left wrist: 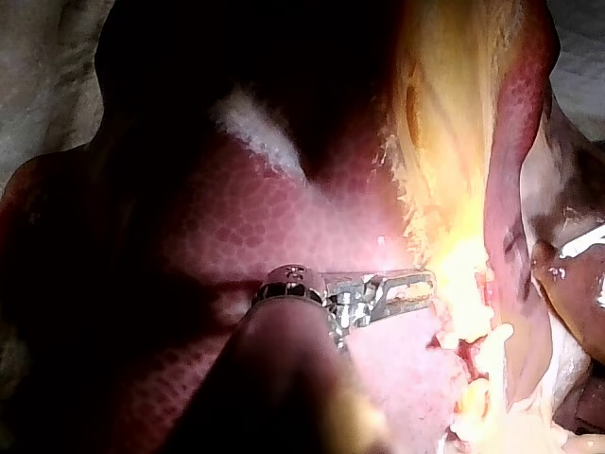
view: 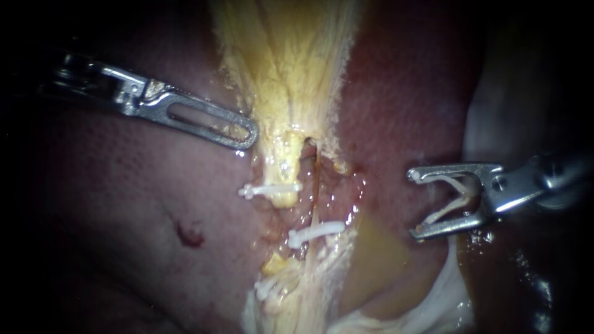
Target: Clipping second clip right tube
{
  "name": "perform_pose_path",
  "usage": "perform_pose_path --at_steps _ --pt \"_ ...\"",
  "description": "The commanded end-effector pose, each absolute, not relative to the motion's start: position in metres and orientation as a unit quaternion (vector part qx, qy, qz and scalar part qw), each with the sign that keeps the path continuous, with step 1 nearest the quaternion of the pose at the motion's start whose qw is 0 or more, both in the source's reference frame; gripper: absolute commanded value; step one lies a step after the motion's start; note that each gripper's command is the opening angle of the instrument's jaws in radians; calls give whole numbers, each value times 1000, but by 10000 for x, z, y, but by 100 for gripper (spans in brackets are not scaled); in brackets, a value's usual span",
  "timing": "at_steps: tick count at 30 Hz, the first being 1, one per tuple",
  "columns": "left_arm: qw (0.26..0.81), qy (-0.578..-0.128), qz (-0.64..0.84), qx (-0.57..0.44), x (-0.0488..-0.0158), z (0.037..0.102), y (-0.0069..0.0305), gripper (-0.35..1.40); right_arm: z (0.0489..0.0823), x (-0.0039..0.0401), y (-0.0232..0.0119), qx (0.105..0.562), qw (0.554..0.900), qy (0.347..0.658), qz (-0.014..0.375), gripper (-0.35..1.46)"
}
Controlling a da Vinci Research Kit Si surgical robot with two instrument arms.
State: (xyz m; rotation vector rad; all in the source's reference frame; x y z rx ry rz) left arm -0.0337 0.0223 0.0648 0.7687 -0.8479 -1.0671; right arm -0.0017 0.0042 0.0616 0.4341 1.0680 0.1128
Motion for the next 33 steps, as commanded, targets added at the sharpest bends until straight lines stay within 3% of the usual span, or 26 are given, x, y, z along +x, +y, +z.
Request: perform_pose_path --at_steps 1,15,23,33 --pt "709 -382 -480 347 -334 647 224 -35 616 -17 42 205 837 505 53 50" --pt "697 -391 -497 339 -272 584 255 -35 616 -17 42 205 836 506 54 50" --pt "697 -391 -499 336 -272 581 250 -35 617 -9 43 205 833 510 60 50" --pt "697 -391 -500 335 -274 580 248 -35 630 32 39 259 805 521 116 50"
